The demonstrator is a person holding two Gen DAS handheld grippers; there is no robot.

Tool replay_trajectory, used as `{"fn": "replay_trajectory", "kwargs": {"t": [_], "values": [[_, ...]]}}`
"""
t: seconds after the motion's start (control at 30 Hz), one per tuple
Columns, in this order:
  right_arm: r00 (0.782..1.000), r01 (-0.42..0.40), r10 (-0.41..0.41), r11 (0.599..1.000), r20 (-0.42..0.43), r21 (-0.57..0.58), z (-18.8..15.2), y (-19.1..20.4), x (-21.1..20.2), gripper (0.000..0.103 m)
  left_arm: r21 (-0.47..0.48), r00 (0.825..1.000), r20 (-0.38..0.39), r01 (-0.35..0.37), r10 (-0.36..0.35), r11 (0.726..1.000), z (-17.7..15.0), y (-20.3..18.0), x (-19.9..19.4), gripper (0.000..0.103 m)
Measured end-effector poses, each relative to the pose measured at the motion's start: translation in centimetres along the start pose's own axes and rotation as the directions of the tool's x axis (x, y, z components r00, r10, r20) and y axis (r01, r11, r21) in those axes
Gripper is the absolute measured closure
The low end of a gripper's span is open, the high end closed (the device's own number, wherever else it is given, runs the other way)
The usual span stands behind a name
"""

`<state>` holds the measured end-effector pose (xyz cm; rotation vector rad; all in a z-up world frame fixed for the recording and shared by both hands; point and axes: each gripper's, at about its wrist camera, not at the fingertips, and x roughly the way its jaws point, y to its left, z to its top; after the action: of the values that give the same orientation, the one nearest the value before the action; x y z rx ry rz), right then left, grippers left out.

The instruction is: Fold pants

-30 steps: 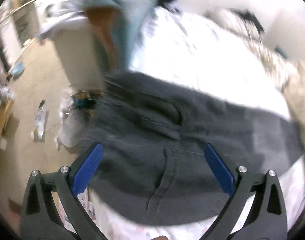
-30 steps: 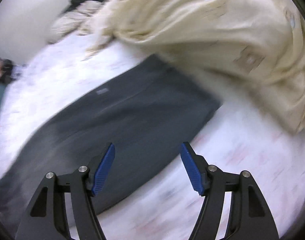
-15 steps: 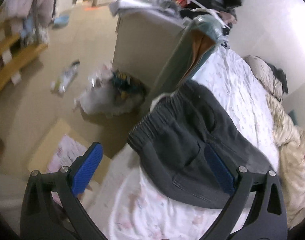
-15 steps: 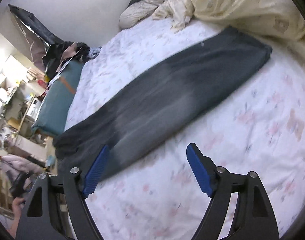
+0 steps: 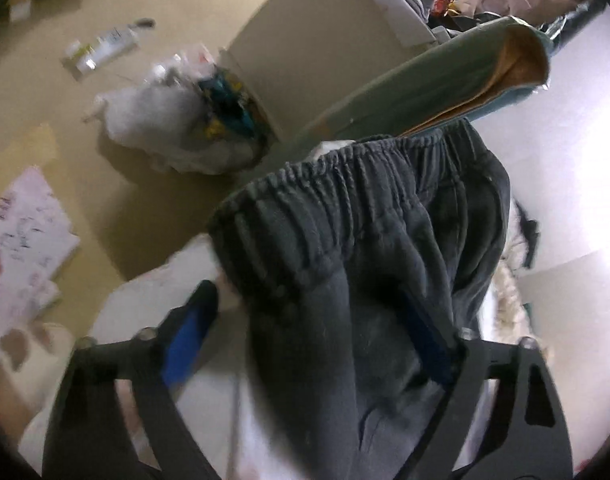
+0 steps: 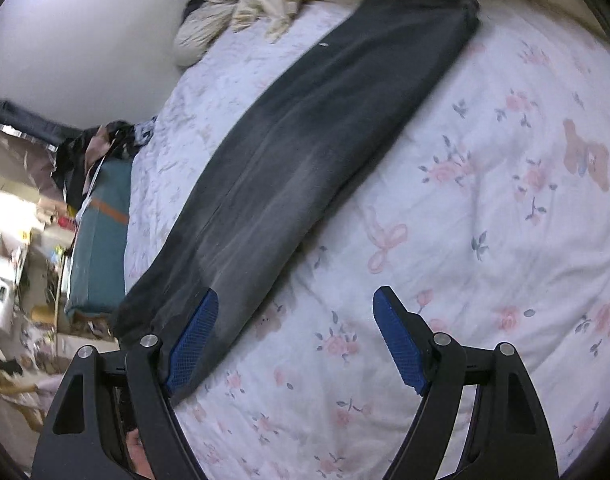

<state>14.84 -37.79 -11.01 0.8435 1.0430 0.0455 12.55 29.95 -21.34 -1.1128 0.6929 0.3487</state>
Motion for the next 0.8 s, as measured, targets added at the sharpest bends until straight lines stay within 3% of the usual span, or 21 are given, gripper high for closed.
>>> {"fn": "replay_trajectory", "kwargs": {"t": [0.07, 0.17, 0.3, 0.37, 0.43, 0.53, 0.73, 0.77, 0.8], "values": [[1.0, 0.013, -0.013, 1.0, -0.016, 0.01, 0.2, -0.3, 0.7, 0.021, 0.024, 1.0, 0.005, 0.016, -0.017, 1.0, 0.5, -0.3, 0.8, 0.021], [0.995, 0.094, -0.095, 0.995, -0.033, -0.023, -0.1, -0.2, 1.8, 0.021, 0.021, 0.999, 0.006, 0.049, -0.049, 0.999, 0.8, -0.4, 1.3, 0.021], [0.99, 0.124, -0.127, 0.99, -0.054, -0.063, -0.4, 0.4, 2.9, 0.021, 0.044, 0.999, 0.035, 0.037, -0.038, 0.998, 1.1, -1.0, 0.6, 0.022], [0.988, 0.136, -0.141, 0.987, -0.061, -0.086, -0.5, 0.8, 3.2, 0.021, 0.014, 0.999, 0.024, 0.047, -0.047, 0.999, 1.3, -1.1, 0.4, 0.022], [0.988, 0.131, -0.138, 0.987, -0.071, -0.097, -0.7, 1.1, 3.4, 0.021, -0.059, 0.992, 0.057, 0.115, -0.112, 0.992, 1.0, -0.4, -0.7, 0.021], [0.986, 0.138, -0.149, 0.982, -0.079, -0.133, -1.0, 1.7, 3.6, 0.021, -0.12, 0.99, 0.074, 0.126, -0.117, 0.985, 1.1, 0.6, -1.3, 0.019], [0.982, 0.159, -0.175, 0.971, -0.075, -0.177, -1.4, 1.9, 3.6, 0.021, -0.083, 0.991, 0.038, 0.13, -0.128, 0.988, 3.3, -0.5, 1.0, 0.018], [0.981, 0.162, -0.177, 0.971, -0.075, -0.176, -1.4, 1.8, 3.6, 0.021, -0.085, 0.991, 0.031, 0.133, -0.131, 0.987, 3.4, -0.4, 1.4, 0.018], [0.981, 0.167, -0.182, 0.97, -0.073, -0.176, -1.3, 1.7, 3.6, 0.021, -0.08, 0.991, 0.039, 0.13, -0.127, 0.988, 3.6, -0.3, 1.5, 0.027]]}}
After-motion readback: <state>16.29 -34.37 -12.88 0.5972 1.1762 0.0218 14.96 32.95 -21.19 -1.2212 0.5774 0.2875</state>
